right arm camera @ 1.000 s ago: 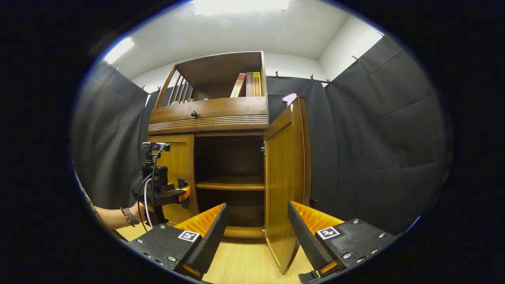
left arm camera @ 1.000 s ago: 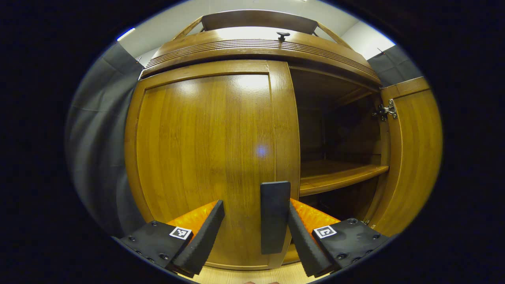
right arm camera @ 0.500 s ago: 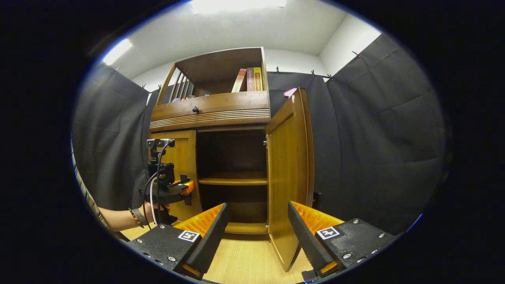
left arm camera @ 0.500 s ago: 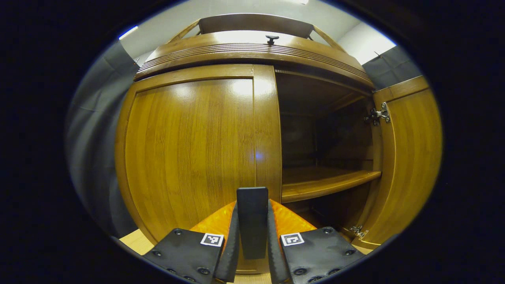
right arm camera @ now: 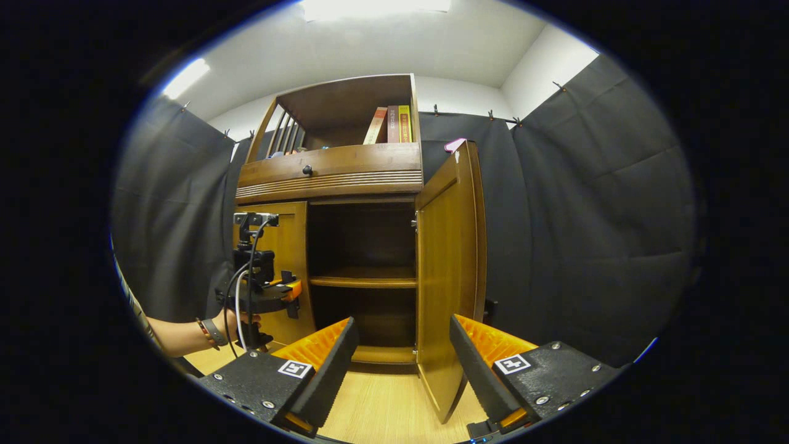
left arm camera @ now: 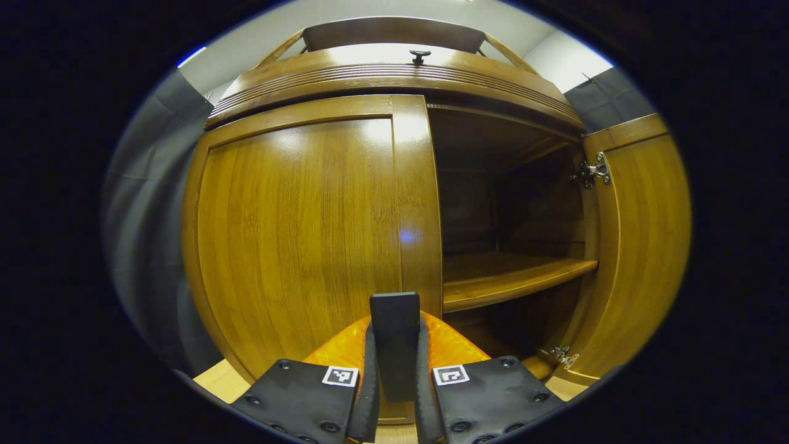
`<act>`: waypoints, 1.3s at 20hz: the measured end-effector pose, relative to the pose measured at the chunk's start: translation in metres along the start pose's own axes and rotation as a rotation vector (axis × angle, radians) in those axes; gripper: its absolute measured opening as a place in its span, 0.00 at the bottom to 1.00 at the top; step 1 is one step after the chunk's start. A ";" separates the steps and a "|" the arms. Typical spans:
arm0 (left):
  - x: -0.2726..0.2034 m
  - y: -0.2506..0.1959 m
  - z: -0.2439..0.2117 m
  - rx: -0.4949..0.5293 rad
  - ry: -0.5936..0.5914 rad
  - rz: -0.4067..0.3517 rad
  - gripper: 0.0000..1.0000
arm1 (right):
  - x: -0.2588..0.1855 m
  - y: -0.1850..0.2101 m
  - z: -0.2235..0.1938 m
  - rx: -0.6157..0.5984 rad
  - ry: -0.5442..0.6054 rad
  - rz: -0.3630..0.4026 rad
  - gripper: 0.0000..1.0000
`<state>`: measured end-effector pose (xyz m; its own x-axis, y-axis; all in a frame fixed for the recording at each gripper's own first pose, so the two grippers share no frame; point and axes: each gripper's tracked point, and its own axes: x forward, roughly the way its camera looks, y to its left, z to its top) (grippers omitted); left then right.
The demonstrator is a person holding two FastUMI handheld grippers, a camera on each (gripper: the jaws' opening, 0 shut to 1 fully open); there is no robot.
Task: Open the right door of the double-door shoe cabinet with the right hand, and open the left door with the left hand.
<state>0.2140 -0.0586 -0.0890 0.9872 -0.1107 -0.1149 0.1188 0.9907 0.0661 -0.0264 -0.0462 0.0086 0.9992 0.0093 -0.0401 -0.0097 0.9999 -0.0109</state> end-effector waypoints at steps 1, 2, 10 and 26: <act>-0.002 0.000 0.000 -0.008 0.008 0.005 0.30 | -0.002 0.001 0.000 0.001 -0.003 0.001 0.92; -0.006 0.000 0.000 -0.018 0.016 0.004 0.30 | -0.002 0.002 0.001 0.001 -0.008 0.001 0.92; -0.081 0.015 0.005 0.014 0.028 -0.003 0.31 | -0.007 0.000 -0.012 0.027 0.006 -0.011 0.92; -0.227 0.150 0.010 0.085 0.003 0.140 0.22 | 0.007 0.049 -0.011 -0.038 -0.013 -0.009 0.92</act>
<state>0.0087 0.1142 -0.0436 0.9944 0.0282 -0.1018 -0.0111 0.9862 0.1650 -0.0206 0.0032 -0.0028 0.9996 0.0006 -0.0267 -0.0019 0.9988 -0.0496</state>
